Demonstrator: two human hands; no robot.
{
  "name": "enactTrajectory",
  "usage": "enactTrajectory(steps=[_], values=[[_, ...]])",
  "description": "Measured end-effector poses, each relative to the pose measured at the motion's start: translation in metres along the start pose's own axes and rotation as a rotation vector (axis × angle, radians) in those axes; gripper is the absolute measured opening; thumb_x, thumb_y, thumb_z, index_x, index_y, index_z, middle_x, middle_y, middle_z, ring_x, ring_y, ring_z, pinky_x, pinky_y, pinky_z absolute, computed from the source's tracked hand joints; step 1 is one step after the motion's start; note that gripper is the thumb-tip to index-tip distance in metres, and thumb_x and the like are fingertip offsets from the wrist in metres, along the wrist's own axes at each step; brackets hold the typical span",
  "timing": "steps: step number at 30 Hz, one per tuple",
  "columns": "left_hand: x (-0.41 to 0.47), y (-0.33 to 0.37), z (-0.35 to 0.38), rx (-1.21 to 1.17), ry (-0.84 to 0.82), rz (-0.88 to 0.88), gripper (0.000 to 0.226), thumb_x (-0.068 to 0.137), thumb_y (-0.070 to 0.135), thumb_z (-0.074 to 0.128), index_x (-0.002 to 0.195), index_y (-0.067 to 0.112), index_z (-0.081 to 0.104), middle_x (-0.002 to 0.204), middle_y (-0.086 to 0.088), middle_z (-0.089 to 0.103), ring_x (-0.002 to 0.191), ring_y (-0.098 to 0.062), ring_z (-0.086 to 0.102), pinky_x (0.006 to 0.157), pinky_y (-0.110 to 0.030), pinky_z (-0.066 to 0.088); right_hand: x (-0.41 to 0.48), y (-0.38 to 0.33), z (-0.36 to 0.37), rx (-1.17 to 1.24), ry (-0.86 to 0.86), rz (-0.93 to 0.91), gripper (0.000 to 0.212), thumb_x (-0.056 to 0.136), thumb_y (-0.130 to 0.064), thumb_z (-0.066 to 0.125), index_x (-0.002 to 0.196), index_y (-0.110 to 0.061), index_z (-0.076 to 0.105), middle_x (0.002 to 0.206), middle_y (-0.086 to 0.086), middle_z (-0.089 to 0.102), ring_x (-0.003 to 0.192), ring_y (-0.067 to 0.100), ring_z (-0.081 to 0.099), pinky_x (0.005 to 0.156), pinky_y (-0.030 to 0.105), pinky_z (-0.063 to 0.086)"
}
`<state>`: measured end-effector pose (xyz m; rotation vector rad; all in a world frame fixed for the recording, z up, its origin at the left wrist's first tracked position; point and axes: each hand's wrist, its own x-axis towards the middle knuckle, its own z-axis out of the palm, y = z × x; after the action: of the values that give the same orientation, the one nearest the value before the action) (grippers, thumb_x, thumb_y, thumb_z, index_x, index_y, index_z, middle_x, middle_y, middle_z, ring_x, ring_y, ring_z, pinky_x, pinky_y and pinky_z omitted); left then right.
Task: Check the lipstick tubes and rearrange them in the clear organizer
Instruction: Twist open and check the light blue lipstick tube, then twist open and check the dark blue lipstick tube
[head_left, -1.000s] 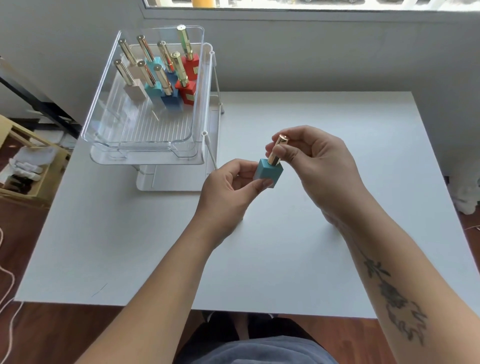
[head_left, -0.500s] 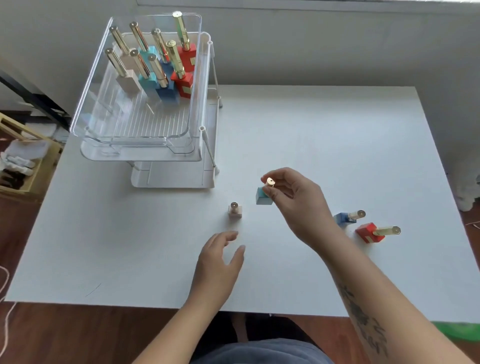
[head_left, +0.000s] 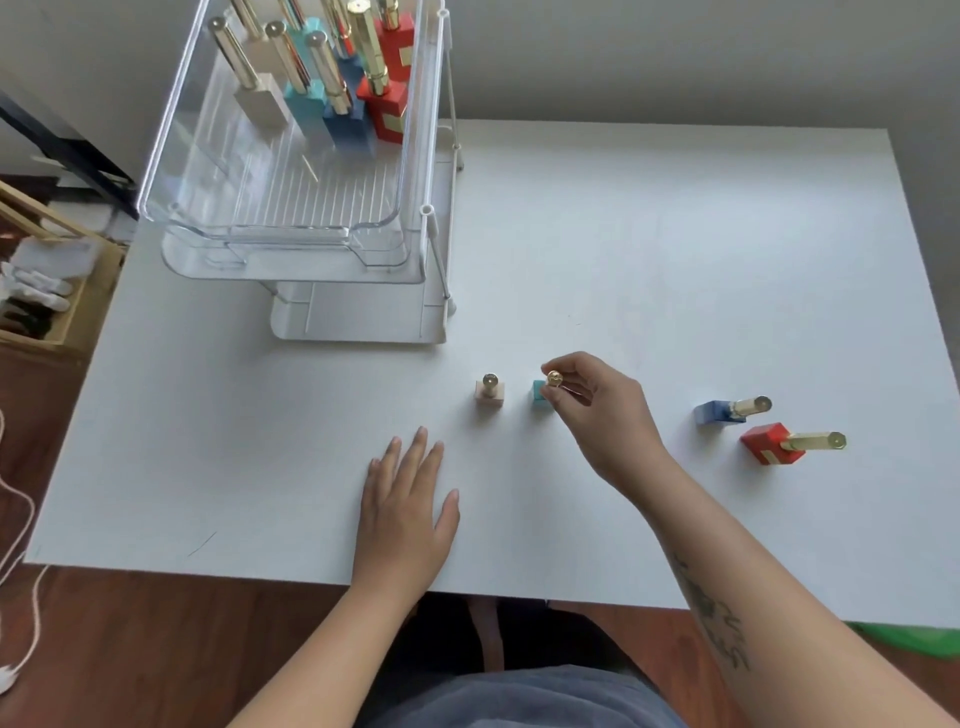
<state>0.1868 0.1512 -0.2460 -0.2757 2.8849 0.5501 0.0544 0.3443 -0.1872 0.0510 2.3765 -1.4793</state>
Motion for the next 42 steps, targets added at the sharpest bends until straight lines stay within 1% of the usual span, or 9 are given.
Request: enactTrajectory(steps=[5, 9, 12, 15, 17, 20, 23, 31, 42], values=[[-0.001, 0.005, 0.001, 0.017, -0.022, 0.0, 0.058, 0.092, 0.031, 0.057, 0.145, 0.014, 0.041, 0.158, -0.006, 0.028, 0.148, -0.029, 0.019, 0.119, -0.044, 0.01, -0.005, 0.0, -0.002, -0.003, -0.029, -0.009, 0.023, 0.089, -0.017, 0.065, 0.106, -0.032, 0.063, 0.109, -0.019, 0.065, 0.106, -0.001, 0.06, 0.093, 0.015, 0.045], [-0.003, 0.018, 0.001, 0.048, -0.038, 0.108, 0.057, 0.087, 0.028, 0.065, 0.14, 0.01, 0.049, 0.152, -0.009, 0.04, 0.142, -0.032, 0.033, 0.117, -0.047, 0.018, -0.024, 0.017, -0.015, -0.062, 0.027, -0.002, 0.026, 0.089, -0.027, 0.064, 0.113, -0.035, 0.059, 0.115, -0.021, 0.061, 0.111, 0.001, 0.057, 0.095, 0.016, 0.042], [-0.004, 0.035, 0.006, 0.086, -0.056, 0.227, 0.059, 0.081, 0.026, 0.073, 0.134, 0.008, 0.055, 0.144, -0.011, 0.051, 0.134, -0.034, 0.045, 0.111, -0.052, 0.029, -0.052, 0.049, -0.028, -0.25, 0.115, 0.028, 0.028, 0.091, -0.026, 0.061, 0.119, -0.028, 0.059, 0.117, -0.018, 0.059, 0.116, 0.002, 0.052, 0.096, 0.011, 0.032], [-0.001, 0.06, 0.011, 0.078, -0.06, 0.36, 0.06, 0.072, 0.023, 0.081, 0.127, 0.005, 0.062, 0.134, -0.013, 0.059, 0.124, -0.034, 0.056, 0.103, -0.056, 0.04, -0.08, 0.087, -0.04, -0.493, 0.185, 0.059, 0.035, 0.09, -0.02, 0.064, 0.125, -0.017, 0.06, 0.132, -0.001, 0.056, 0.128, 0.02, 0.046, 0.104, 0.023, 0.032], [0.003, 0.081, 0.013, 0.041, -0.075, 0.439, 0.059, 0.073, 0.023, 0.08, 0.126, 0.005, 0.062, 0.132, -0.012, 0.061, 0.121, -0.033, 0.058, 0.101, -0.053, 0.045, -0.094, 0.106, -0.047, -0.609, 0.216, 0.113, 0.042, 0.089, -0.026, 0.064, 0.13, -0.018, 0.057, 0.144, 0.007, 0.047, 0.137, 0.028, 0.036, 0.11, 0.036, 0.032], [0.014, 0.113, 0.013, -0.086, -0.14, 0.512, 0.055, 0.085, 0.024, 0.069, 0.135, 0.007, 0.054, 0.139, -0.008, 0.055, 0.129, -0.027, 0.051, 0.107, -0.042, 0.041, -0.107, 0.123, -0.055, -0.723, 0.229, 0.163, 0.051, 0.091, -0.042, 0.056, 0.14, -0.027, 0.046, 0.154, 0.006, 0.033, 0.144, 0.03, 0.022, 0.114, 0.044, 0.025], [0.034, 0.145, 0.013, -0.229, -0.19, 0.518, 0.053, 0.093, 0.028, 0.057, 0.142, 0.012, 0.043, 0.144, -0.002, 0.047, 0.133, -0.017, 0.043, 0.109, -0.032, 0.037, -0.111, 0.132, -0.056, -0.782, 0.199, 0.135, 0.057, 0.093, -0.046, 0.052, 0.145, -0.029, 0.038, 0.157, 0.005, 0.027, 0.145, 0.03, 0.015, 0.116, 0.047, 0.019], [0.09, 0.206, 0.024, -0.34, -0.222, 0.487, 0.051, 0.093, 0.027, 0.059, 0.14, 0.013, 0.045, 0.14, -0.001, 0.05, 0.128, -0.014, 0.046, 0.1, -0.021, 0.034, -0.111, 0.138, -0.055, -0.8, 0.153, 0.145, 0.059, 0.096, -0.054, 0.032, 0.151, -0.036, 0.018, 0.163, -0.001, 0.004, 0.15, 0.023, -0.007, 0.118, 0.038, -0.01], [0.11, 0.227, 0.031, -0.416, -0.271, 0.482, 0.022, 0.092, 0.016, 0.061, 0.113, 0.011, 0.065, 0.109, -0.003, 0.065, 0.104, -0.019, 0.057, 0.087, -0.027, 0.043, -0.112, 0.14, -0.059, -0.853, 0.111, 0.156, 0.061, 0.094, -0.059, 0.018, 0.151, -0.038, 0.013, 0.163, -0.002, 0.0, 0.149, 0.021, -0.01, 0.116, 0.036, -0.013]])
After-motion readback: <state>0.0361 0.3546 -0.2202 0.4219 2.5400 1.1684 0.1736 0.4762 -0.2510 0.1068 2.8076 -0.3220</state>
